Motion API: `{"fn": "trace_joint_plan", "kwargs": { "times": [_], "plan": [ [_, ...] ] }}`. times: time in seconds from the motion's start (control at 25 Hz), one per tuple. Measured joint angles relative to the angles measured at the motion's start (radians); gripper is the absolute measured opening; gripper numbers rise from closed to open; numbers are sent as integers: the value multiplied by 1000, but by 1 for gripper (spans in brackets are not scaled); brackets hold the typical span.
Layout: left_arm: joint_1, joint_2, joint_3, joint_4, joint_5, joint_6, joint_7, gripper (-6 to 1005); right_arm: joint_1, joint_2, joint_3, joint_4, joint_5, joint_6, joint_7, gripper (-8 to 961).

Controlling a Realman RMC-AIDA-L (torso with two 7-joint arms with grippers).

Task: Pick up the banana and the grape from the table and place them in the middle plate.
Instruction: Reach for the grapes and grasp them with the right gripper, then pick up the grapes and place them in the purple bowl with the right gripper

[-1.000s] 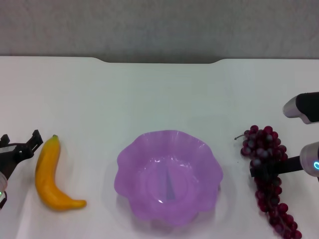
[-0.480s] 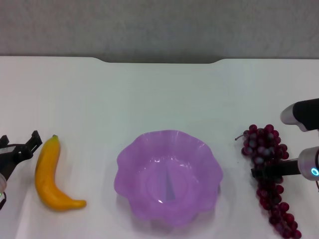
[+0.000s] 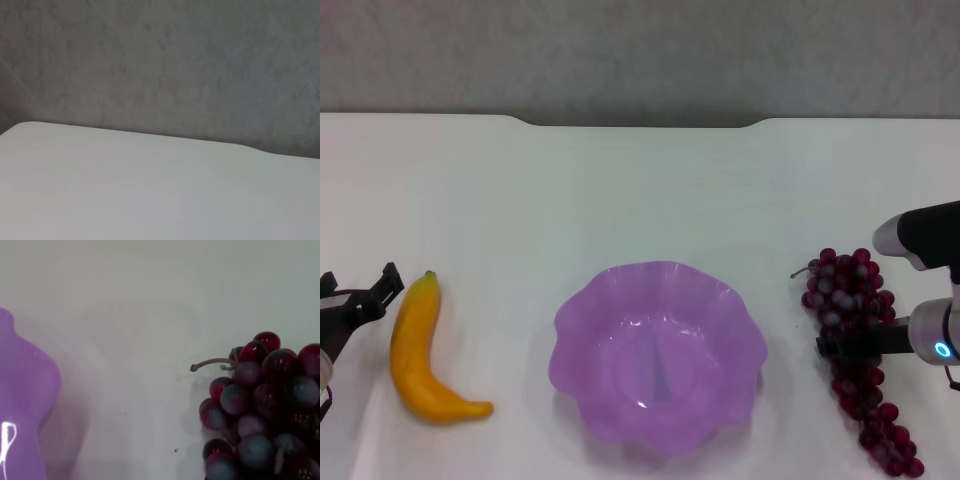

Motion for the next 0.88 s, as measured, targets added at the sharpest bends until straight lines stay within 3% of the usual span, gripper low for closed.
{"fn": "trace_joint_plan", "kwargs": {
  "times": [0.24, 0.56, 0.88],
  "plan": [
    [1, 0, 0, 0, 0, 0, 0, 894, -19, 0, -11, 10, 9, -44, -2, 553],
    [1, 0, -1, 0, 0, 0, 0, 894, -91, 0, -115, 12, 47, -283, -2, 540],
    [1, 0, -2, 0, 0, 0, 0, 894, -143, 0, -238, 4, 47, -519, -2, 466]
  ]
}}
